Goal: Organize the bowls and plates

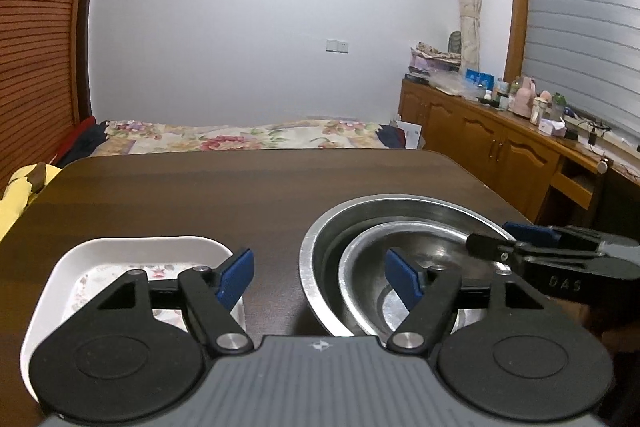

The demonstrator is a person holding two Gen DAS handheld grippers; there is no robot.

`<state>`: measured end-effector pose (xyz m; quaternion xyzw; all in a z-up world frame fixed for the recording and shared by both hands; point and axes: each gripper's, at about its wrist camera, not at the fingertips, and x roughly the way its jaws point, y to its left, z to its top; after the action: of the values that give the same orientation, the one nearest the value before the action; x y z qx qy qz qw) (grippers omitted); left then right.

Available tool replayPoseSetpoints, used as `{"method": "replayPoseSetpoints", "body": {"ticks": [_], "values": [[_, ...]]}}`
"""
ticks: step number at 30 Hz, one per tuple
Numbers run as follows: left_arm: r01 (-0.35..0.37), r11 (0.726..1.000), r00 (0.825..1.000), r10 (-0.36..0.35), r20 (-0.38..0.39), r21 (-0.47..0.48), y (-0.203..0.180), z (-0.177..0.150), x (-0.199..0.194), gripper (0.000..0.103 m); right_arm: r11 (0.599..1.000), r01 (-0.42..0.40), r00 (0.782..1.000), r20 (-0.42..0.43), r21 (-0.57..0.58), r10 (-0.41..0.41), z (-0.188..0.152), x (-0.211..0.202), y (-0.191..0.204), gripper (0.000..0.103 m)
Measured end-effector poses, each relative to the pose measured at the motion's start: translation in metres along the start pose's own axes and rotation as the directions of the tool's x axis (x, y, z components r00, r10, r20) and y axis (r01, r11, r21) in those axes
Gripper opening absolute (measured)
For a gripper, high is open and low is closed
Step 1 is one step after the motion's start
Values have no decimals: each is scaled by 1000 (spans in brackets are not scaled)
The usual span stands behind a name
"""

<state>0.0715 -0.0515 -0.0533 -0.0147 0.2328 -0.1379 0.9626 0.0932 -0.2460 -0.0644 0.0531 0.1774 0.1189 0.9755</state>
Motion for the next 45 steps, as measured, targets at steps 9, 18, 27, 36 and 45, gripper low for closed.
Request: {"method": "replayPoseSetpoints", "body": {"ticks": [9, 18, 27, 36, 45], "values": [[1, 1000, 1000, -1, -30, 2, -4, -12, 4, 59, 999, -11, 1000, -18, -31, 11, 1, 0, 9, 62], [7, 1000, 998, -7, -65, -9, -5, -19, 8, 41, 999, -28, 999, -43, -27, 27, 1, 4, 8, 51], [8, 1000, 997, -9, -72, -14, -4, -18, 12, 38, 998, -43, 996, -76, -36, 41, 3, 11, 9, 39], [29, 999, 996, -31, -79, -23, -5, -19, 13, 30, 997, -63, 994, -89, -50, 59, 3, 13, 12, 28], [20, 999, 995, -25, -94, -47, -4, -18, 11, 30, 999, -44, 994, -100, -5, 43, 5, 14, 15, 27]]}}
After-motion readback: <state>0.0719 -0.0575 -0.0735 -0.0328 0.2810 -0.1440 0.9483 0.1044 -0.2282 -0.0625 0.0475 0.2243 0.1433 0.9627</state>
